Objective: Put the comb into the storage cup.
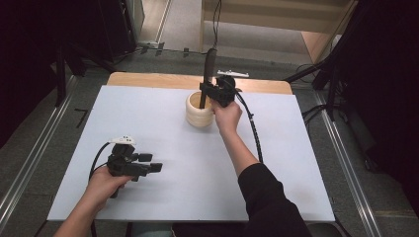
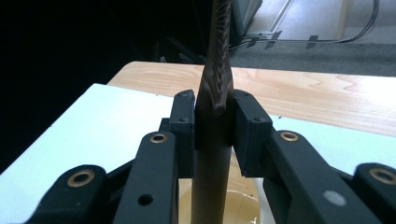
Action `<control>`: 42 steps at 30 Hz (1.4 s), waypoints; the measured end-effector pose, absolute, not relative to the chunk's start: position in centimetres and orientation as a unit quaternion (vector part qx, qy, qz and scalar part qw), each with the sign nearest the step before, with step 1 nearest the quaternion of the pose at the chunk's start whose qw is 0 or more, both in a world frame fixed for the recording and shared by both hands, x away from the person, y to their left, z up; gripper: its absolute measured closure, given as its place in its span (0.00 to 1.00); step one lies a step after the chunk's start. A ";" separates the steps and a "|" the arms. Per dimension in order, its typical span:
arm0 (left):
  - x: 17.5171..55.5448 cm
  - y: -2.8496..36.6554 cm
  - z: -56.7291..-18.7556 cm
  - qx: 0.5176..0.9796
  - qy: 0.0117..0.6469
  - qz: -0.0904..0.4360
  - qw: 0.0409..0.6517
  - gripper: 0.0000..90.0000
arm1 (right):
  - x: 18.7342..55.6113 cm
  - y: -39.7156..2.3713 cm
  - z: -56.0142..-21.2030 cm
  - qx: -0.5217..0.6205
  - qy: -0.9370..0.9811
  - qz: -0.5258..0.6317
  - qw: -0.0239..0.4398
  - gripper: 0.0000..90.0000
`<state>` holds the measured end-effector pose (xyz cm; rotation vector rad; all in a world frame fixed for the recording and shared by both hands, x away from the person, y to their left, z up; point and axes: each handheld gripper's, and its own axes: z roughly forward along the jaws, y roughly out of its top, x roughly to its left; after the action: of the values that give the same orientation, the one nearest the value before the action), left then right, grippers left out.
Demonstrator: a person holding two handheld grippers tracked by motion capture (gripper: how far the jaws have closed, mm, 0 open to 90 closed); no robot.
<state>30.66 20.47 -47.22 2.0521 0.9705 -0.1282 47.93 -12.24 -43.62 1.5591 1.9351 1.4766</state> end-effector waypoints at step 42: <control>30.8 20.3 -47.3 0.823 0.384 -0.052 0.415 0.34 | 47.0 -12.1 -44.6 0.508 0.693 0.496 0.122 0.59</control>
<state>30.83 20.30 -47.32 2.0673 0.9652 -0.1314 47.03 -12.08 -44.61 1.4822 2.0239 1.4483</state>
